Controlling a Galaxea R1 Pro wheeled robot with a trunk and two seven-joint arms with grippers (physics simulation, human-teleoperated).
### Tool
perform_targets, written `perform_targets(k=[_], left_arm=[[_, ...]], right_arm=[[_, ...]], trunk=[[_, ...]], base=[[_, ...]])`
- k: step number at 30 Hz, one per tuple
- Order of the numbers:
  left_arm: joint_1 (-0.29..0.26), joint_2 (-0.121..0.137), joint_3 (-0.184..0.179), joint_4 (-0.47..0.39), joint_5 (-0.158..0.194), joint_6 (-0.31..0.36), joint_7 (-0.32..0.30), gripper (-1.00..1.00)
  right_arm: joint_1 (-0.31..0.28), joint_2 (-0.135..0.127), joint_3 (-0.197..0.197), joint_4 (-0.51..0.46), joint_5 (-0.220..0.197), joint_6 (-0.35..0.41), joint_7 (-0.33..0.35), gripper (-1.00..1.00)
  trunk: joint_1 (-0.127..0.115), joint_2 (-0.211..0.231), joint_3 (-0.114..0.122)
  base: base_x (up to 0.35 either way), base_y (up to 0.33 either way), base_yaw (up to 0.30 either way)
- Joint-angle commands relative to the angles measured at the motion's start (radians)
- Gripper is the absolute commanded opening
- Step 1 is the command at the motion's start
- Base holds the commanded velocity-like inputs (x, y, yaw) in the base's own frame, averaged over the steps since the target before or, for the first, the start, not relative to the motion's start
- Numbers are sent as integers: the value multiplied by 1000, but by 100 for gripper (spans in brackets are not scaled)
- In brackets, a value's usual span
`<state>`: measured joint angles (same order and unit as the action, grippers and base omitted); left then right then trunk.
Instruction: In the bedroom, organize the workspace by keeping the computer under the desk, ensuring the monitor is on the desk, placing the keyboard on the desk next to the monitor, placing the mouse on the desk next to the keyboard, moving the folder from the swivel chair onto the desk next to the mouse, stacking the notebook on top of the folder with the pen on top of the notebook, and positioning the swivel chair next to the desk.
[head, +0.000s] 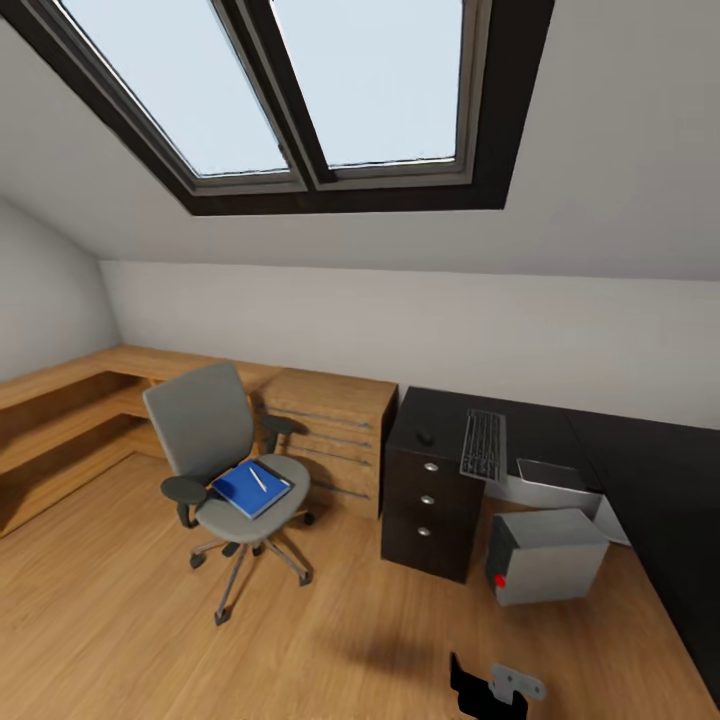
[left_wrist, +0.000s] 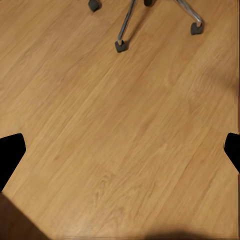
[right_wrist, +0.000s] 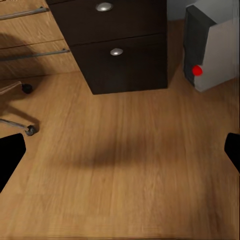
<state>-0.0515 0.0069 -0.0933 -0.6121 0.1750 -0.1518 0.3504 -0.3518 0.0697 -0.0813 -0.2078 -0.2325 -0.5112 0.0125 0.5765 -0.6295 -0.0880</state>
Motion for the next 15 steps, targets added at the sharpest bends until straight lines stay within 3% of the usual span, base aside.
perform_targets(k=[1,6,15], left_arm=[[-1,1,-7,0,11,-5,7,100],[-1,2,-7,0,12,-6,7,100],[-1,2,-6,0,12,-6,9,100]], right_arm=[[-1,1,-8,1,4,-3,1,100],[-1,1,-8,1,4,-3,1,100],[-1,2,-8,2,4,-3,1,100]], trunk=[[0,-2,-2],[0,-2,-2],[-35,61,26]], base=[[-134,0,-205],[-57,0,-105],[-9,0,-17]])
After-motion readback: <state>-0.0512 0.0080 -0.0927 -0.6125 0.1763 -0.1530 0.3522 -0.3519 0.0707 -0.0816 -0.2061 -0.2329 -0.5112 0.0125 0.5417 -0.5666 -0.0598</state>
